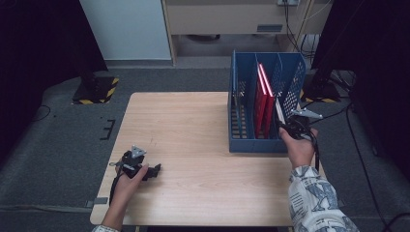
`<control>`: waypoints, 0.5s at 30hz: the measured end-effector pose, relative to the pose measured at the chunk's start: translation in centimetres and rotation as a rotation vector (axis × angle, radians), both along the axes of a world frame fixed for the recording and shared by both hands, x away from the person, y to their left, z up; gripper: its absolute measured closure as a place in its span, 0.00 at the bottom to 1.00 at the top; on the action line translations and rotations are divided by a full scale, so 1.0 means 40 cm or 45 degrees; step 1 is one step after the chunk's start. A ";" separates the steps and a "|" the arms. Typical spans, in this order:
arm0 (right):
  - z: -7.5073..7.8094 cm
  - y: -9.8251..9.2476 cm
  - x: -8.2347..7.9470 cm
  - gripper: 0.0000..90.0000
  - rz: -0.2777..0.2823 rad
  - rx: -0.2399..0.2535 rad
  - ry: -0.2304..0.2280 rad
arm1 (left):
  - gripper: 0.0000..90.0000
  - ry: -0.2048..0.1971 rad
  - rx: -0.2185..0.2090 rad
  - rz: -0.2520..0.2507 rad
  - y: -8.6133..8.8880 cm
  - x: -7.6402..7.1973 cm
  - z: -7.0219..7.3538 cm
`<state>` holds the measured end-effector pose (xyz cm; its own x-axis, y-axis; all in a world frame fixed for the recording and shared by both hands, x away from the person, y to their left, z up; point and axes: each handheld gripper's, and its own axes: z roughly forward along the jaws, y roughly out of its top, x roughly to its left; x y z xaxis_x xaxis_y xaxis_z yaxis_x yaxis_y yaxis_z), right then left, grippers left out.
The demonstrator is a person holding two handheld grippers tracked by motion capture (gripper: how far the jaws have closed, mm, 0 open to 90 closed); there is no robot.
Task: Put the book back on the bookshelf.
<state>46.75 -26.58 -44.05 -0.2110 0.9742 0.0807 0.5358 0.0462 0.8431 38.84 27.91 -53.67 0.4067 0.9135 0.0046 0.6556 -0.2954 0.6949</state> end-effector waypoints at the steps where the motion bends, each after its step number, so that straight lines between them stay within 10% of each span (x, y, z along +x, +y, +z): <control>1: 0.000 0.000 -0.001 0.71 0.003 0.001 -0.001 | 0.00 0.000 0.000 0.000 0.000 0.000 0.000; 15: -0.011 0.007 -0.020 0.71 0.016 -0.004 -0.030 | 0.00 0.000 0.001 -0.001 0.000 0.000 0.000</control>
